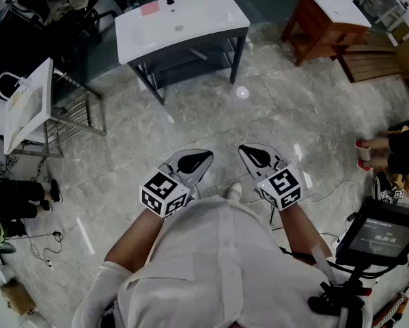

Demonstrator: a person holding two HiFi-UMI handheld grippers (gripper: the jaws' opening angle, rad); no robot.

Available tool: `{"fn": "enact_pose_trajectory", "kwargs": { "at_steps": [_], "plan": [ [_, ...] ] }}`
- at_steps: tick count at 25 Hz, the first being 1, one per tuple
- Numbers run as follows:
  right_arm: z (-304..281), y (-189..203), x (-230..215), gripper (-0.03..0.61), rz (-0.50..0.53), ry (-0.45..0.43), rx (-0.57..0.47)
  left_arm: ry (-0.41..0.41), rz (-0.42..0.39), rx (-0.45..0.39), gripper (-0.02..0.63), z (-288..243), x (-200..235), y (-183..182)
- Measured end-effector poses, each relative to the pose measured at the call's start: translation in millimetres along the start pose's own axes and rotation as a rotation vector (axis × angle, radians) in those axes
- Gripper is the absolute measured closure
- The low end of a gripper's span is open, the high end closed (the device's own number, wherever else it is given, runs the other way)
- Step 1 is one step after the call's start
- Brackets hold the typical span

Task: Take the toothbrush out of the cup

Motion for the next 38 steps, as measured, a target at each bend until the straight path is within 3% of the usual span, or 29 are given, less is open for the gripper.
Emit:
{"fn": "enact_pose_trajectory", "kwargs": {
  "at_steps": [4,9,16,22,25,26,28,38],
  "plan": [
    [-44.6,-19.4,24.1,0.572,0.012,0.017,-0.022,-0.025,-0.035,-0.011,0.607,42.1,44.4,2.5],
    [-86.3,-31.1,60.0,0.572,0.025,0.015,0.006,-0.018,-0.014,-0.031,0.607,88.7,75.9,19.2],
    [-109.4,-42.1,71.3,0.571,-0.008,0.039,0.007,0.010,-0.006,-0.045,0.607,94.2,103.4,19.7],
    [-120.1,-48.7,-2.1,0.569,-0.018,0.054,-0.019,-0.024,-0.001,-0.038,0.607,44.3,131.5,0.3],
    [-129.0,-56.5,-17.6,0.568,-0.016,0.056,-0.047,-0.038,-0.011,-0.026,0.607,40.3,140.9,-7.1],
    [-131.3,-61.6,-24.8,0.559,-0.013,0.055,-0.054,-0.041,-0.011,-0.024,0.606,37.4,144.3,-11.9],
    [-134.0,-72.0,-53.8,0.478,0.001,0.053,-0.063,-0.043,-0.012,-0.014,0.606,17.6,153.3,-27.6],
    [-143.1,-92.3,-200.7,0.477,0.045,-0.009,-0.068,-0.116,-0.005,-0.027,0.604,-99.1,195.4,-100.0]
  ]
}}
Point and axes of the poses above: the fingertips, and each gripper's own axes: z backward along the fingers, x to its left, y out of its underside, the point moved 9 cm from there along z, backward along the fingers, and after that the axes turned 7 degrees about -y, right-handed, at the moved point
